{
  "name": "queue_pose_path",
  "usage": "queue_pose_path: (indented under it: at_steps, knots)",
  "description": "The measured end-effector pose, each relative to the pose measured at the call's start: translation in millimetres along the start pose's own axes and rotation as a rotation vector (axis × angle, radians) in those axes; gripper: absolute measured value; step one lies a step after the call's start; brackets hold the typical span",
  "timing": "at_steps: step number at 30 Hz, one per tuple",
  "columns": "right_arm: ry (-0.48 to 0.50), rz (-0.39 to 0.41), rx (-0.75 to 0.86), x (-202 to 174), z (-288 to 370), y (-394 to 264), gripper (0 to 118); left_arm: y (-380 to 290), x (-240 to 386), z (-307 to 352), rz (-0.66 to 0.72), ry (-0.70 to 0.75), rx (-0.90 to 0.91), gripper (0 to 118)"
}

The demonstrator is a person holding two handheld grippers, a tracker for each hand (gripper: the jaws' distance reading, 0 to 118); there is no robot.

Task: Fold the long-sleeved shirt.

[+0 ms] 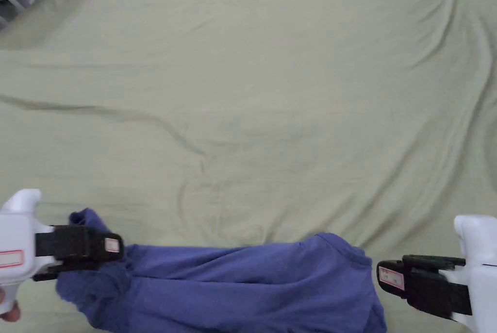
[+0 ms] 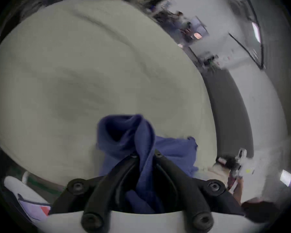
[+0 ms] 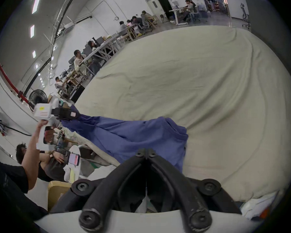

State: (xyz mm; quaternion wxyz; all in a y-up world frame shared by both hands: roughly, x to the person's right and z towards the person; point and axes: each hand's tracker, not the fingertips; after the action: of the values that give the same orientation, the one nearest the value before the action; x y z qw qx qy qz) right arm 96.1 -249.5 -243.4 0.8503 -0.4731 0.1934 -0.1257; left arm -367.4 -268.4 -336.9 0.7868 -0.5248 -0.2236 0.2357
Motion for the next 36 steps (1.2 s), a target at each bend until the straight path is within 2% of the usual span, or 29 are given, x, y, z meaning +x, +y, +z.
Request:
queue_pose_path:
  at_steps: [2,6,8,10,14,15,16,18,19,21,24,29,32,36]
  knots:
    - [-0.022,0.0,0.013,5,11,-1,0,-9,63,-34,-0.105,-0.005,-0.044,2]
    - [-0.053,-0.011,0.027,11,29,-3,0,-28,131,-111,-0.225,0.074,-0.149,2]
    - [-0.063,-0.01,0.037,15,37,-6,0,-39,141,-149,-0.251,0.142,-0.201,2]
    - [-0.076,-0.019,0.045,21,44,-10,0,-50,155,-180,-0.267,0.131,-0.26,2]
    - [-0.073,-0.061,0.053,39,51,-17,0,-66,169,-229,-0.286,0.201,-0.264,3]
    - [-0.069,-0.072,0.055,42,51,-19,0,-69,172,-240,-0.293,0.232,-0.254,7]
    - [-0.064,-0.082,0.054,45,51,-20,0,-70,169,-250,-0.279,0.254,-0.239,20]
    - [-0.06,-0.092,0.051,50,50,-21,0,-72,159,-259,-0.23,0.216,-0.209,59]
    - [-0.057,-0.092,0.049,51,50,-21,0,-73,162,-262,-0.181,0.119,-0.201,76]
    - [-0.047,-0.092,0.049,54,50,-22,0,-74,170,-255,-0.145,0.063,-0.2,100]
    - [-0.011,-0.106,0.06,58,51,-20,0,-68,190,-230,-0.141,-0.062,-0.143,103]
    - [0.088,-0.144,0.099,63,51,-15,0,-50,205,-190,-0.093,-0.151,-0.021,106]
    - [0.12,-0.149,0.112,62,50,-12,0,-42,211,-182,-0.045,-0.258,-0.038,107]
    - [0.127,-0.148,0.134,63,54,-9,0,-36,217,-169,-0.11,-0.216,-0.021,106]
